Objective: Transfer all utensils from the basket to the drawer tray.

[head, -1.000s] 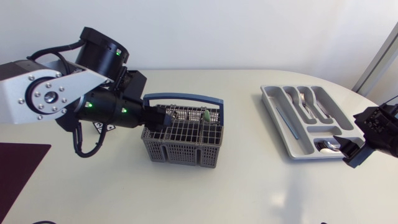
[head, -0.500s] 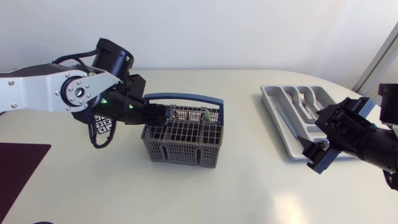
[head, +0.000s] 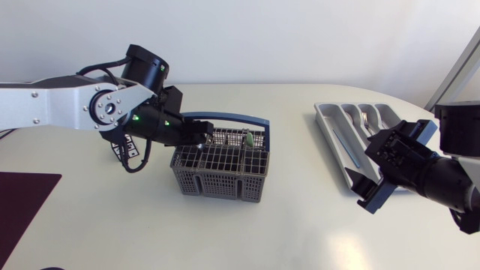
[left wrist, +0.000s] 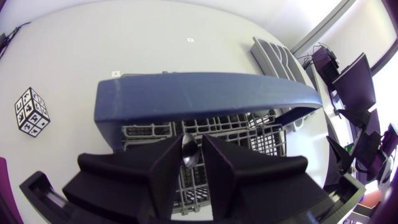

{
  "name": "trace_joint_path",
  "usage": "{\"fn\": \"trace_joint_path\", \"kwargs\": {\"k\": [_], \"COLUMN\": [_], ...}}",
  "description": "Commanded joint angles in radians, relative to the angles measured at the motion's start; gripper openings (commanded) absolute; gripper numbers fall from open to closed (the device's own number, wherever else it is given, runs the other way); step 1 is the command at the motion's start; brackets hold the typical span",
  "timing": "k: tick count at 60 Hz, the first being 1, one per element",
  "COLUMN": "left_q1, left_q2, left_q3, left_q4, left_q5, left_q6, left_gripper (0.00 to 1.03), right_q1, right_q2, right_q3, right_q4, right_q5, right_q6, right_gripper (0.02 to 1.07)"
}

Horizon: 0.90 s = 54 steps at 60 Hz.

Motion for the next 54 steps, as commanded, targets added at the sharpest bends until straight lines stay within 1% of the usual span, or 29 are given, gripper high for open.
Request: {"fn": "trace_joint_path", "kwargs": {"k": [1, 5, 14, 32, 40, 47, 54], "left_q1": [-0.004, -0.002, 0.004, 0.013, 0.039, 0.076, 0.111], "left_q2": [0.015, 0.012, 0.003, -0.068, -0.112, -0.146, -0.186], "left_q3": [0.016, 0.013, 0.003, -0.01, -0.019, -0.036, -0.04], "left_q4": [0.003, 0.003, 0.003, 0.003, 0.017, 0.049, 0.063], "left_q5": [0.02, 0.03, 0.075, 0.079, 0.13, 0.194, 0.277], "left_q6": [-0.024, -0.024, -0.024, -0.027, -0.041, -0.061, -0.082], "left_gripper": [0.09, 0.04, 0.04, 0.04, 0.04, 0.04, 0.04], "right_q1": [0.008, 0.011, 0.017, 0.037, 0.06, 0.071, 0.079], "right_q2": [0.016, 0.016, 0.014, 0.004, 0.01, 0.019, 0.036], "right_q3": [-0.034, -0.034, -0.034, -0.034, -0.029, -0.02, -0.012], "right_q4": [0.01, 0.01, 0.007, -0.004, -0.003, -0.001, 0.002], "right_q5": [0.012, 0.012, 0.015, 0.026, 0.036, 0.041, 0.042], "right_q6": [0.026, 0.028, 0.029, 0.029, 0.037, 0.039, 0.046], "right_gripper": [0.96, 0.96, 0.96, 0.96, 0.96, 0.96, 0.96]}}
